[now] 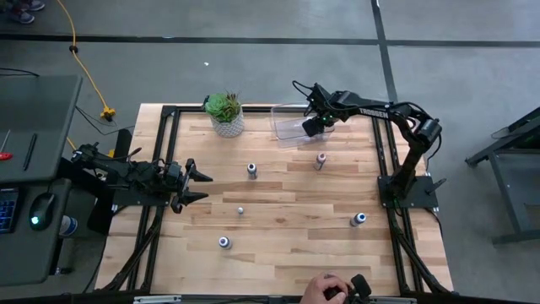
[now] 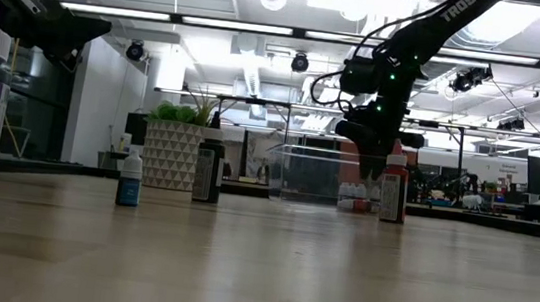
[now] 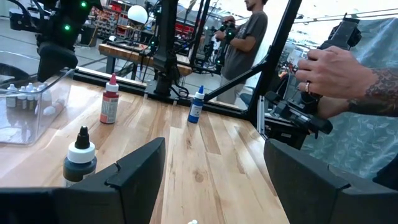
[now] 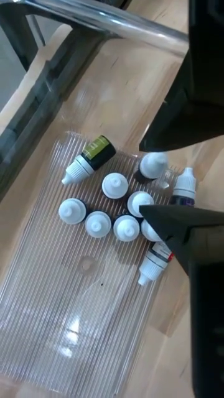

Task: Pick & Place food coloring
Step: Put the small blue food coloring bottle into the bin

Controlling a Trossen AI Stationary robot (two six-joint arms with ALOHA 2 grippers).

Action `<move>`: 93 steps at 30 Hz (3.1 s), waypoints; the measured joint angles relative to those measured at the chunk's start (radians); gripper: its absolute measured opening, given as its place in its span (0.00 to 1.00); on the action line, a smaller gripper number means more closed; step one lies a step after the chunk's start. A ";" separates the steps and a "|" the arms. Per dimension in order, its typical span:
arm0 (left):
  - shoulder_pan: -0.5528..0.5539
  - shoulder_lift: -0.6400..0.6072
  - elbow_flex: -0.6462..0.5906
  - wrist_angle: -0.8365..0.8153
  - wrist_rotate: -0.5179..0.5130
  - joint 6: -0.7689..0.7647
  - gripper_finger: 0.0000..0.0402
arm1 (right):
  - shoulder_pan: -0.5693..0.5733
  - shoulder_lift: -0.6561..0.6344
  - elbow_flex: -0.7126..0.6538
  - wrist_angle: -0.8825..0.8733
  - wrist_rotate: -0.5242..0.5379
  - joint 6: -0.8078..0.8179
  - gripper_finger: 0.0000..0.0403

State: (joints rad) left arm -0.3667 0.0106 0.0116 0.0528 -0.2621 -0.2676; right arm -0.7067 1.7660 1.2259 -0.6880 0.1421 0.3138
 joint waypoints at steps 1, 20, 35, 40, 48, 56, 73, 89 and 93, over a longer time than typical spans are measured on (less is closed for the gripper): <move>0.000 0.000 0.000 0.000 0.000 0.000 0.68 | 0.000 0.000 0.000 0.000 0.000 0.000 0.35; 0.000 0.000 0.000 0.000 0.000 0.000 0.68 | 0.007 -0.033 0.093 0.003 -0.035 -0.058 0.42; 0.000 0.000 0.000 0.000 0.000 0.000 0.68 | 0.123 -0.034 0.384 -0.090 -0.219 -0.348 0.42; 0.000 0.000 0.000 0.000 0.000 0.000 0.68 | 0.189 -0.034 0.453 -0.117 -0.273 -0.445 0.42; 0.000 0.000 0.000 0.000 0.000 0.000 0.68 | 0.326 -0.034 0.483 -0.091 -0.365 -0.564 0.42; 0.000 0.000 0.000 0.000 0.000 0.000 0.68 | 0.467 -0.030 0.482 -0.069 -0.414 -0.584 0.42; 0.000 0.000 0.000 0.000 0.000 0.000 0.68 | 0.803 0.189 0.478 -0.056 -0.359 -0.339 0.42; 0.000 0.000 0.000 0.000 0.000 0.000 0.68 | 0.853 0.405 0.617 0.084 -0.204 -0.363 0.42; 0.000 0.000 0.000 0.000 0.000 0.000 0.68 | 0.853 0.480 0.676 0.085 -0.199 -0.363 0.42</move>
State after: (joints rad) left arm -0.3666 0.0107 0.0116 0.0528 -0.2620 -0.2676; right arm 0.1467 2.2462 1.9018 -0.6032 -0.0567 -0.0488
